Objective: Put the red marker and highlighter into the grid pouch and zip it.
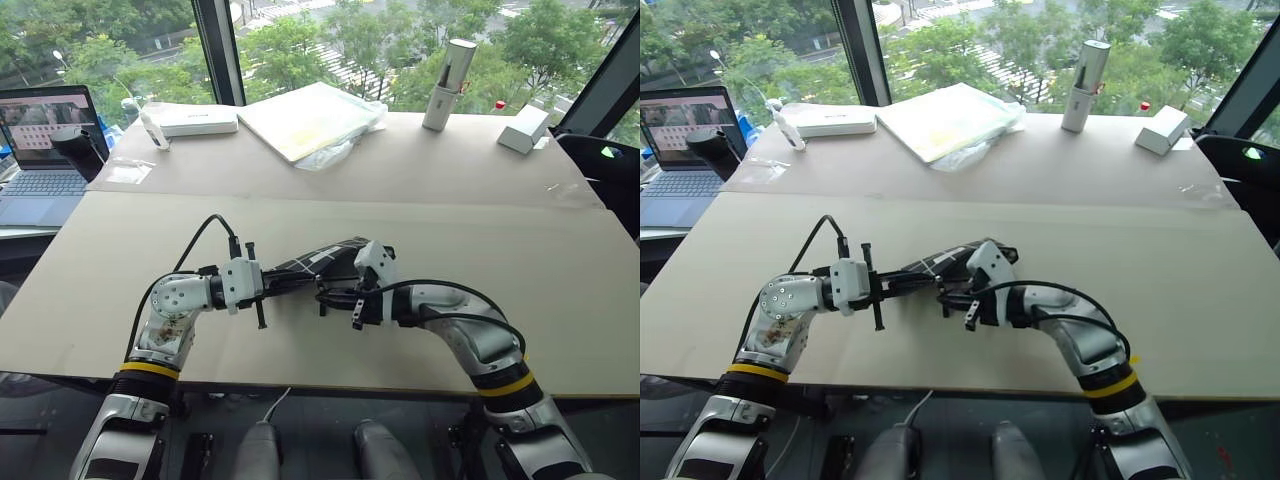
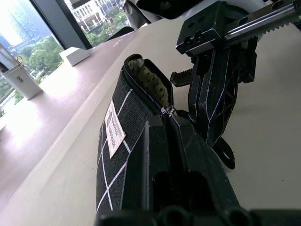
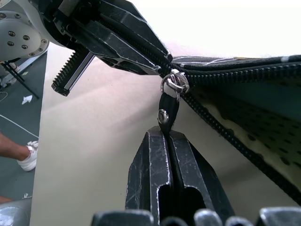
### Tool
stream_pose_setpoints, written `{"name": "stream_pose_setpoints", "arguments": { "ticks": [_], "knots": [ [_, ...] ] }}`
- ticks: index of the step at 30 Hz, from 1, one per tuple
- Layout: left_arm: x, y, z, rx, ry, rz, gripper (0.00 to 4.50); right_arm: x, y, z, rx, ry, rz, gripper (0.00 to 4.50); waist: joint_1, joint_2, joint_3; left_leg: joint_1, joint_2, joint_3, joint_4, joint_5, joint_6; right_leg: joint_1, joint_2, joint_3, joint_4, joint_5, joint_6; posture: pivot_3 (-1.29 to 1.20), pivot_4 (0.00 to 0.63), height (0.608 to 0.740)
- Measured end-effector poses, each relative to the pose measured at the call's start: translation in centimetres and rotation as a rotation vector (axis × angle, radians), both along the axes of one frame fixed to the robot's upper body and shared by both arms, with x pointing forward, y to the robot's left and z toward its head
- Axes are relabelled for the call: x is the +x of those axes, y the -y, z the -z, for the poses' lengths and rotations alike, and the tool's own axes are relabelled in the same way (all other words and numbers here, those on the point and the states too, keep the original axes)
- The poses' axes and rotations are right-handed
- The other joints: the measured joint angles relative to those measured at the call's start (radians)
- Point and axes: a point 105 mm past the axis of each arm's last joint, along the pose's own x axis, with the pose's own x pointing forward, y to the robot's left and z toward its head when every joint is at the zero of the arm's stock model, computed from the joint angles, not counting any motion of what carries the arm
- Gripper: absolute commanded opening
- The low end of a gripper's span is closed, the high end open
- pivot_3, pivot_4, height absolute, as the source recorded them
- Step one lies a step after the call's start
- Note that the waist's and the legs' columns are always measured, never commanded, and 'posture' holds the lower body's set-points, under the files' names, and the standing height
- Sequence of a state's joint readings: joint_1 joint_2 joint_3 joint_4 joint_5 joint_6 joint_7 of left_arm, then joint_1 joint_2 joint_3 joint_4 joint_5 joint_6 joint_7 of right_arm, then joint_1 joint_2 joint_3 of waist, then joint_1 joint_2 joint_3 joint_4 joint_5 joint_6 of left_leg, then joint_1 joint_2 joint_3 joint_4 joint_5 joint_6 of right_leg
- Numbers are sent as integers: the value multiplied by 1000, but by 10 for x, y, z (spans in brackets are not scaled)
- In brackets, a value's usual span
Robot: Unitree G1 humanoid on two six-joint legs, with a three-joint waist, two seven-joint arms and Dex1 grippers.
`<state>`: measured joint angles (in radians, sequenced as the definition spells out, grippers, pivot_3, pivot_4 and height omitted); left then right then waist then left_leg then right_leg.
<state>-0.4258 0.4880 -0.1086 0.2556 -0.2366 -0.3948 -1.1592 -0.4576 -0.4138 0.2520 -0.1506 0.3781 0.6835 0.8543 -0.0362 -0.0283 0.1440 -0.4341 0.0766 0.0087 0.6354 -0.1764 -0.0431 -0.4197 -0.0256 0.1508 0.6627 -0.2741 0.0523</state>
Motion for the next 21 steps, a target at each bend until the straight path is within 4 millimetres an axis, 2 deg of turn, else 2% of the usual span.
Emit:
{"name": "stream_pose_setpoints", "arguments": {
  "ticks": [4,6,8,10,13,21],
  "knots": [
    [0,1,1,2,-3,6,0,11,26,-2,-44,19,81,45,2,0,0,0,0,0,0,0,0,0,0,0,0,0,0,0,150,740],
    [0,2,1,2,-3,6,0,21,47,1,-79,17,148,45,2,0,0,0,0,0,0,0,0,0,0,0,0,0,0,0,150,740],
    [0,1,1,2,-4,5,0,34,77,1,-111,24,249,45,1,0,0,0,0,0,0,0,0,0,0,0,0,0,0,0,150,740],
    [0,2,1,1,-4,5,0,42,93,0,-129,36,308,45,-1,0,0,0,0,0,0,0,0,0,0,0,0,0,0,0,150,740],
    [1,2,0,1,0,6,0,45,100,3,-140,34,332,45,-6,0,0,0,0,0,-1,0,0,0,0,0,0,0,0,0,150,740],
    [1,2,0,1,-1,5,0,46,101,7,-118,25,347,45,-5,0,0,0,0,0,-1,0,0,0,0,0,0,0,0,0,150,740]
  ]
}}
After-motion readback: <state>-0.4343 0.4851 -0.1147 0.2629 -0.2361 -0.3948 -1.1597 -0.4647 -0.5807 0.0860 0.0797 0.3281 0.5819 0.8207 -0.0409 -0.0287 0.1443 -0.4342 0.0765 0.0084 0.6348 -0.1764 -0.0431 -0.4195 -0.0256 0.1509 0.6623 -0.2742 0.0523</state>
